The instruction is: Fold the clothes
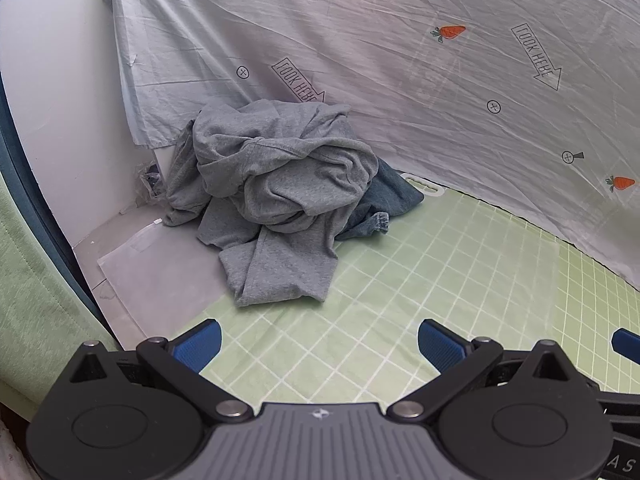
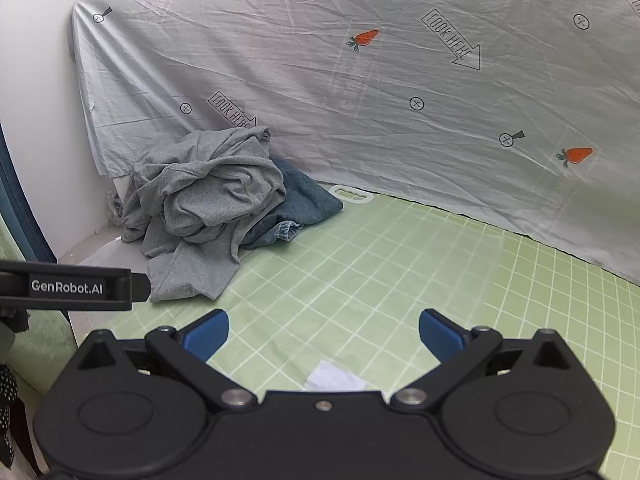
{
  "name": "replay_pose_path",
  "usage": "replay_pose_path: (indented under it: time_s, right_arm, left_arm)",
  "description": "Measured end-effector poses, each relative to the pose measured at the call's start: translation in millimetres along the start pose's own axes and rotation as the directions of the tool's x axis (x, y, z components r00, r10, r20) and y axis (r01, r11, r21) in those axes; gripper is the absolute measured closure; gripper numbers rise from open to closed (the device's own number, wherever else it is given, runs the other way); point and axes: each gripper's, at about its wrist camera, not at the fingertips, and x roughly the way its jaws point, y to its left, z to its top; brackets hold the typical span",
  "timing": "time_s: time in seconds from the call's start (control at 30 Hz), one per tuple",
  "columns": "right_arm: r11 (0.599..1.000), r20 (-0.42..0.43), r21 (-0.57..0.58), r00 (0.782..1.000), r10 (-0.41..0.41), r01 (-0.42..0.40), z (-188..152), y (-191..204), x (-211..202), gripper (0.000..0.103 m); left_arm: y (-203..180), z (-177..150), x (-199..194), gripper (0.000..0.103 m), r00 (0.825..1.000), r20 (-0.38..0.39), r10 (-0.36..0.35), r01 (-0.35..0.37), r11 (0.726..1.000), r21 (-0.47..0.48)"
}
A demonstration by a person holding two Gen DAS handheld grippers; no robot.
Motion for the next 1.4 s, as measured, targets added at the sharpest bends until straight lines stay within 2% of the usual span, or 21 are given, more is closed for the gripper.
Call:
replay_pose_path:
  time_s: [0.47,1.4]
  right_arm:
    - [1.000,-0.009,0.005,1.000,-0.001,0.001,3,-12,0,0.000]
    - [1.000,-0.019,0.018,1.000,-0.002,0.002,3,-11,7,0.000]
  left_arm:
    - [-8,1,5,0.000,1.000,-0.005,0.014,-0.014,1.000,0.003]
    - [-8,4,6,0.000,0.999,-0.030,0.018,-0.018,1.000,0.019]
